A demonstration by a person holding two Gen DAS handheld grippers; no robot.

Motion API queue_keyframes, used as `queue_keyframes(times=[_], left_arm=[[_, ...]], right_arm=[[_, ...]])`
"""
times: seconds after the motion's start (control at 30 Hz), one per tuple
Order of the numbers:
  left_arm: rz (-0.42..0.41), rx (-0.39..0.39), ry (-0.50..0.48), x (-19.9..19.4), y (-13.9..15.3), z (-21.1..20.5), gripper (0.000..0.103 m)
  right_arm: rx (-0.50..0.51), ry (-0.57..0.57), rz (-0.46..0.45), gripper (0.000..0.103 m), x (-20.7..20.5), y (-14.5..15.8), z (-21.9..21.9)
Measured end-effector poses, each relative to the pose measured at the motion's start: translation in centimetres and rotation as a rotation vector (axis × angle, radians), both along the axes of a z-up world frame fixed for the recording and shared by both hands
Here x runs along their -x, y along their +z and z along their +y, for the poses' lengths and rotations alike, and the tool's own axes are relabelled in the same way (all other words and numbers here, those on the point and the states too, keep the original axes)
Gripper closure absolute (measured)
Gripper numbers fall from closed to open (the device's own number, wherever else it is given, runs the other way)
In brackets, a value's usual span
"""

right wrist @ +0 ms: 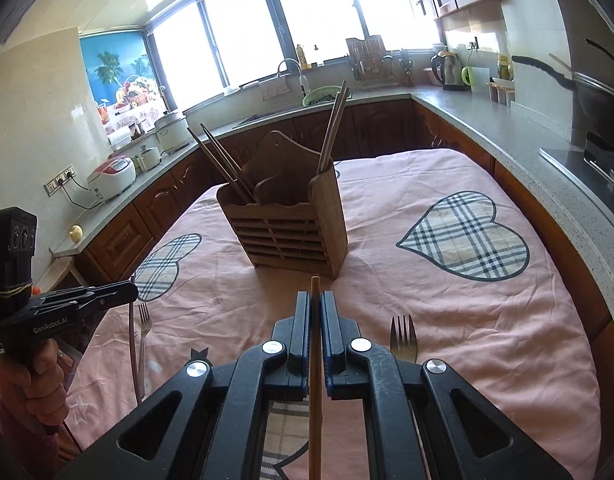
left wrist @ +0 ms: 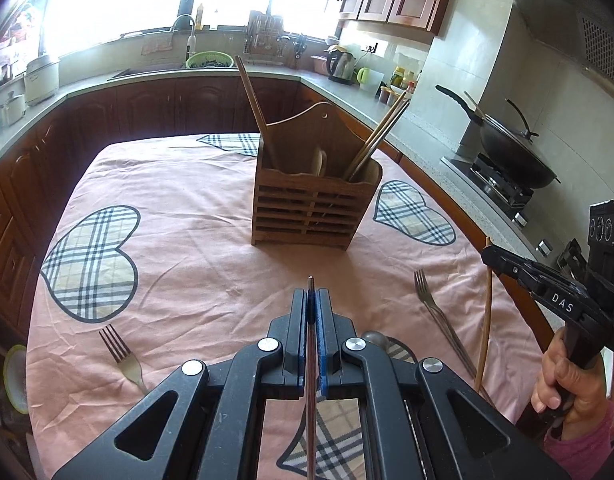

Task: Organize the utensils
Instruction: 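Lift the chopstick with the right gripper and carry it over the holder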

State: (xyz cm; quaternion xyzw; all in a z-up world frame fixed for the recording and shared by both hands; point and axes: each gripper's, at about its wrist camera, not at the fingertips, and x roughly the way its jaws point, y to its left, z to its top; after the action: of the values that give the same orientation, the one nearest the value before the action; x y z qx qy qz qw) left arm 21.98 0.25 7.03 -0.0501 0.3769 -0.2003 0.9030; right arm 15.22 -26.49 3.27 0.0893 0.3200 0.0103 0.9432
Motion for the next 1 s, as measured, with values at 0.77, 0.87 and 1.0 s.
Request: queue_keyframes(times=[0.77, 0.87, 1.0], left_arm=[[-0.125, 0.06, 0.059, 2.8, 3.7, 3.7, 0.1], [-0.145, 0.08, 0.073, 2.8, 4.3, 4.2, 0.1], [-0.175, 0.11, 0.092, 2.8, 4.9, 4.8, 0.1]], right_arm=[[0.055, -0.001, -0.174, 0.098, 1.8, 5.6, 1.7], [0.056, 0.001, -0.196, 0.098, 1.8, 6.2, 1.9], [0.051, 0.001, -0.22, 0.098, 1.6, 6.8, 2.0]])
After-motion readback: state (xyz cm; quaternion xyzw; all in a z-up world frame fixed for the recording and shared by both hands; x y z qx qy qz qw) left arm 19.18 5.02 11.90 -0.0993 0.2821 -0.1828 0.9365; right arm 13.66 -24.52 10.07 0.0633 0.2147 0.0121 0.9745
